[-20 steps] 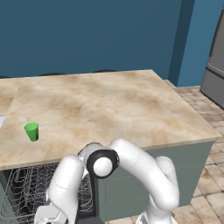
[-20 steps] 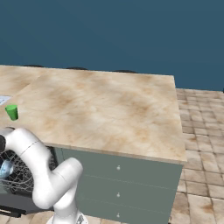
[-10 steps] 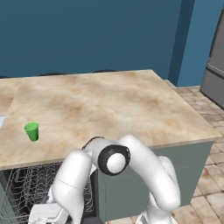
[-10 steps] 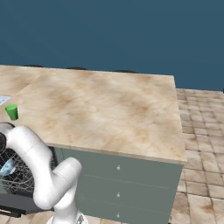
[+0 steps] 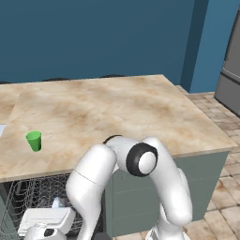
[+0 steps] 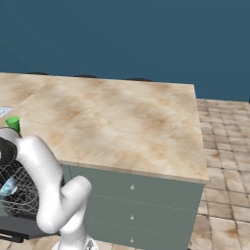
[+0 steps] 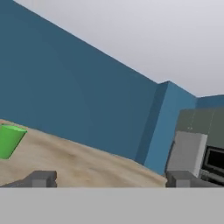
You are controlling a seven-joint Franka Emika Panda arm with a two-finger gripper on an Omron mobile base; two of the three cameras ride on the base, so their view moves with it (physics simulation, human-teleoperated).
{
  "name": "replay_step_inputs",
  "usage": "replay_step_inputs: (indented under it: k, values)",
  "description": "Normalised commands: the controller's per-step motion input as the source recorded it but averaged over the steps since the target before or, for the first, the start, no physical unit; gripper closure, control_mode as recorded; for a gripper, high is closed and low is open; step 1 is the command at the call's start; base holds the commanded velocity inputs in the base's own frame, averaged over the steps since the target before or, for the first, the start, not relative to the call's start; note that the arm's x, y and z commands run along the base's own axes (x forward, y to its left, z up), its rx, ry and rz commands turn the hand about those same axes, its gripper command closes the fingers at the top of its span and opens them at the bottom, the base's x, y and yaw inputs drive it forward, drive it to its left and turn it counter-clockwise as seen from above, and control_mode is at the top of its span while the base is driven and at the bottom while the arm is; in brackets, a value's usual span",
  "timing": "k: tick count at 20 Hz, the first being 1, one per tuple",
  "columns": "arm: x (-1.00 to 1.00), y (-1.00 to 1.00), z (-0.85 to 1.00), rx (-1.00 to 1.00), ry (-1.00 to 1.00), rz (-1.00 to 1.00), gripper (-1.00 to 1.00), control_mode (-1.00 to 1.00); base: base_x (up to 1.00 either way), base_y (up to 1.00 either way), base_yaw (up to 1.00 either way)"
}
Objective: Pick up the cup and bowl from the counter, place them in the dishwasher, and close the dishwasher door.
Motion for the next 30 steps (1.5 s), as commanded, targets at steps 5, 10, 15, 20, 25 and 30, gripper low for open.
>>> replay_step_inputs:
  k: [5, 10, 15, 20, 25, 30]
  values:
    - [-0.18, -0.12, 0.53, 0.50, -0.09, -0.17, -1.00, -1.00, 0.00, 0.00, 0.00]
    - [-0.02, -0.19, 0.44, 0.61, -0.04, -0.22, -1.00, -1.00, 0.00, 0.00, 0.00]
    - [0.00, -0.15, 0.21, 0.65, -0.08, -0.30, -1.00, -1.00, 0.00, 0.00, 0.00]
    - [0.00, -0.27, 0.07, 0.62, -0.01, -0.24, -1.00, -1.00, 0.00, 0.00, 0.00]
    - [0.00, -0.26, 0.02, 0.62, 0.00, -0.11, -1.00, -1.00, 0.00, 0.00, 0.00]
    - [0.02, -0.27, 0.00, 0.42, 0.00, 0.02, -1.00, -1.00, 0.00, 0.00, 0.00]
